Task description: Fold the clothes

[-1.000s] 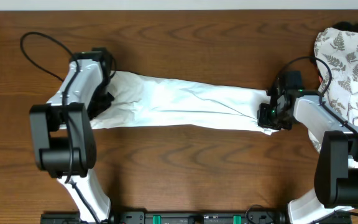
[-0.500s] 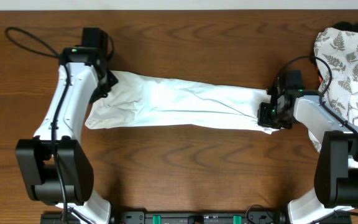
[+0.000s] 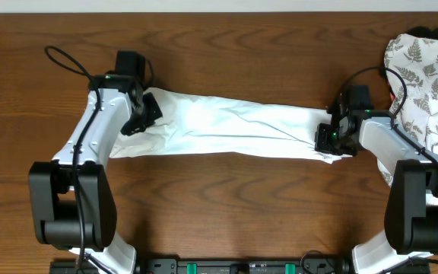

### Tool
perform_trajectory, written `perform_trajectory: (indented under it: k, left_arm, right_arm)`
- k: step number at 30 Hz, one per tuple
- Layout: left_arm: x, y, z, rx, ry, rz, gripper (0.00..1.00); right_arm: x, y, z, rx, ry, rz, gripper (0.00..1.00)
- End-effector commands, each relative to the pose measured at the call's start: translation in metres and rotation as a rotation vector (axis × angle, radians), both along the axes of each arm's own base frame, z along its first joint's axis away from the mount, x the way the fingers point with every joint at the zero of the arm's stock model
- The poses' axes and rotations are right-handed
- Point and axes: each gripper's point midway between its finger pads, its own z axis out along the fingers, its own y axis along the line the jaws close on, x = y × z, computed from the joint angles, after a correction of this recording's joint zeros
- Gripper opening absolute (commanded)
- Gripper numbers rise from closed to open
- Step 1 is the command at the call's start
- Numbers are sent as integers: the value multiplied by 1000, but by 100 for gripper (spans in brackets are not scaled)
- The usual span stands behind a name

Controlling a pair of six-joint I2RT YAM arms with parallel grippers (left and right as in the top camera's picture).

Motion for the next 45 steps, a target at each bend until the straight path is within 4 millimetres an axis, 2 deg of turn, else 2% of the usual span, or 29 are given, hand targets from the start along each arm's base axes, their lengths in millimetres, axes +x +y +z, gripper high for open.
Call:
perform_trajectory:
  k: [1, 6, 11, 14, 17, 24, 30, 33, 45]
  left_arm:
    - [-10, -5, -13, -27, 37, -31, 6]
    - [-27, -4, -26, -26, 91, -15, 6]
    - [-46, -1, -51, -19, 126, 1, 6]
    - [-54, 5, -67, 16, 122, 5, 10]
    - [-56, 16, -73, 75, 115, 28, 11]
    - [-47, 32, -66, 84, 89, 79, 10]
    - [-19, 47, -30, 77, -8, 132, 10]
    - [-15, 51, -21, 76, -40, 144, 10]
    - [-26, 65, -33, 144, 0, 167, 11]
  right_arm:
    - [-7, -1, -8, -18, 29, 9, 5]
    - [-7, -1, -8, -18, 30, 9, 5]
    - [-7, -1, -8, -18, 29, 9, 5]
    - [-7, -1, -8, -18, 29, 9, 5]
    - [-7, -2, -9, -19, 30, 9, 6]
    - [-8, -2, -9, -19, 33, 9, 7]
    - [-9, -2, -9, -19, 35, 9, 8]
    - [-9, -2, -9, -19, 36, 9, 8]
    - [-9, -2, -9, -19, 37, 9, 9]
